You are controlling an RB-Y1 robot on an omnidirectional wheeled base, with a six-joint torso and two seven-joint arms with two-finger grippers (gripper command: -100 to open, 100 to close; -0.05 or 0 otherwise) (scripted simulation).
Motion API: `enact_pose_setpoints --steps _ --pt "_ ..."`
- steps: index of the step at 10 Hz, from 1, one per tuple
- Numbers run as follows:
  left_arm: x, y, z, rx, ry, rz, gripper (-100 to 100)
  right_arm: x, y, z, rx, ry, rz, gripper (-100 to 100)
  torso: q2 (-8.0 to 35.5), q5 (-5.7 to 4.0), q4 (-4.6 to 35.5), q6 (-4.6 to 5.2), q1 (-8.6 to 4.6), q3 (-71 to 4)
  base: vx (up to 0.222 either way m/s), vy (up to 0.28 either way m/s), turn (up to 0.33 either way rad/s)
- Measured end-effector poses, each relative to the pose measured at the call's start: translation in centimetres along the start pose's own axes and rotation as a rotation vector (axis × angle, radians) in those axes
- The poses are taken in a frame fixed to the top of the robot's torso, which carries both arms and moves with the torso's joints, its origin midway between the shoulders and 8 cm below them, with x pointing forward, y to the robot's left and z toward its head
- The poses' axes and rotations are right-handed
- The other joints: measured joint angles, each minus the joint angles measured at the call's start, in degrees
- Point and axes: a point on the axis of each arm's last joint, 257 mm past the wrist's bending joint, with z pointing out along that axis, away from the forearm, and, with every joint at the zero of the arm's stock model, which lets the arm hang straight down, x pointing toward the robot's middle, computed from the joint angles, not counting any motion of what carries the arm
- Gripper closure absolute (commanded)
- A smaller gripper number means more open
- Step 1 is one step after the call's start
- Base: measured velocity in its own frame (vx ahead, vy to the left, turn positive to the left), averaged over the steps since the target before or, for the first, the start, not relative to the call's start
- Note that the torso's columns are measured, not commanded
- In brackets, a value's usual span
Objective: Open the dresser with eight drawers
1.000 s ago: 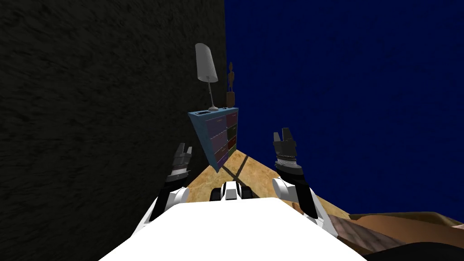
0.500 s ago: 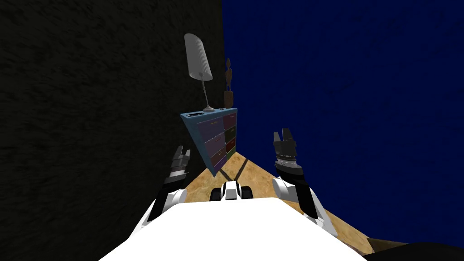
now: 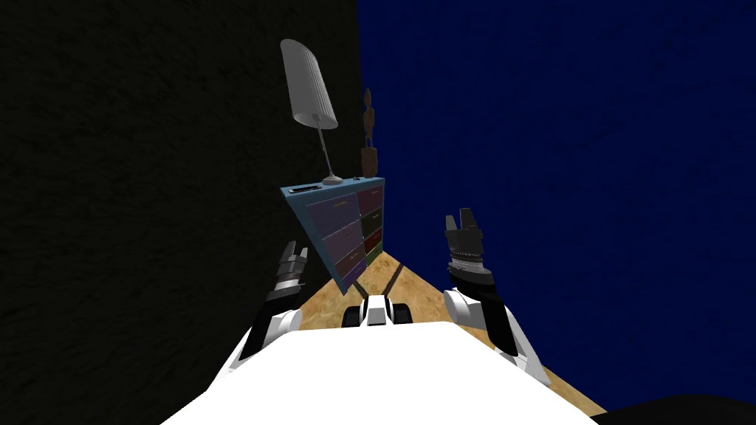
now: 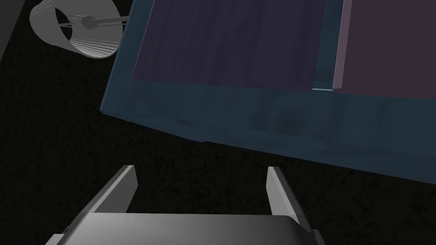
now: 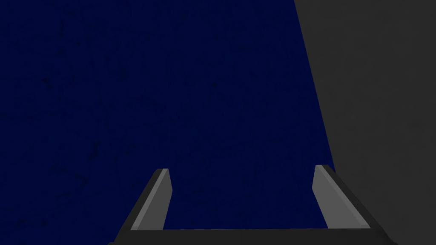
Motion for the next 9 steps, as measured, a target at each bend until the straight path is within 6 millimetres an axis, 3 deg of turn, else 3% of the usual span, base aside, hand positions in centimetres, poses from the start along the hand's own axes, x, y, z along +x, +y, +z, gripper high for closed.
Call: enact_pose_setpoints --steps 9 --pt "-5.8 6.1 -2.8 -0.121 -0.145 -0.075 -100 0.0 0.0 0.0 0.000 0.000 0.000 0 -0.54 0.11 -0.18 0.21 0.18 -0.33 0.165 -0.156 0.073"
